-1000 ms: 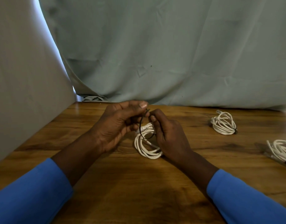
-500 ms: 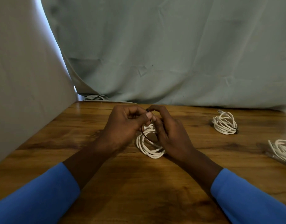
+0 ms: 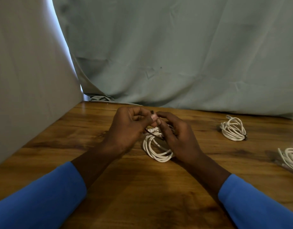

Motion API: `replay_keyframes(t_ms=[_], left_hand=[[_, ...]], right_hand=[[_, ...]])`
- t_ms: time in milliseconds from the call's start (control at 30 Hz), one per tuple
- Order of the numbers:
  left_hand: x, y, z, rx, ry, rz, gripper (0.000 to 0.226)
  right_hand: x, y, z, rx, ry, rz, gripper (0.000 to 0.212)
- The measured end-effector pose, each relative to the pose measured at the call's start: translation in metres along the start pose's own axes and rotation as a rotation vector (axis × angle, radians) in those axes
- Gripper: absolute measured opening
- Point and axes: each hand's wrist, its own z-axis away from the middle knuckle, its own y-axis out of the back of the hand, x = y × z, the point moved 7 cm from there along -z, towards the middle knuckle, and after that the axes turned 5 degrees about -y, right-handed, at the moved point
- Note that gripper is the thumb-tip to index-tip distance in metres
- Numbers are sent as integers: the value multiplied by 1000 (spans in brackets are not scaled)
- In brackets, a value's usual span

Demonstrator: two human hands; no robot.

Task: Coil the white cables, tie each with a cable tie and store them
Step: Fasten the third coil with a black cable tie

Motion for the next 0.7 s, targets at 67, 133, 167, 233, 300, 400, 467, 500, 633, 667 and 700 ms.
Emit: replay_keyframes(t_ms=[67,133,167,233,300,400,467,500,633,667,700], left_hand=[[4,-1,0,-11,-46,-24,10],[5,-1,1,-14,-58,-1,9],[4,-2,2,-9,-48,30,9],[3,-4,2,-18,-30,69,10],[4,-4,0,-40,-51,19,13],[10,6,-3,-36,-138,-138,16],[15,11,-4,-36,-203,-219,15],[17,11,-4,-42,-226,-247,15],[21,7,-5,-91,-304,-363,11],[21,5,-5,-107,-319,-386,10],[21,4,-5,-111,-330,-400,9]], right_hand=[[0,0,0,-9,-5,-55,26],[1,-2,0,-36,-39,-156,23],[1,-3,0,-49,-53,-194,21],[2,-4,0,-56,-61,-204,16],[4,-5,0,-49,-72,-191,15],[4,-5,1,-28,-79,-149,16],[5,-4,1,-16,-65,-110,14],[5,-4,1,-11,-60,-100,14],[4,-4,0,0,-47,-60,17],[5,-4,0,2,-48,-50,18],[5,-4,0,2,-52,-47,18]])
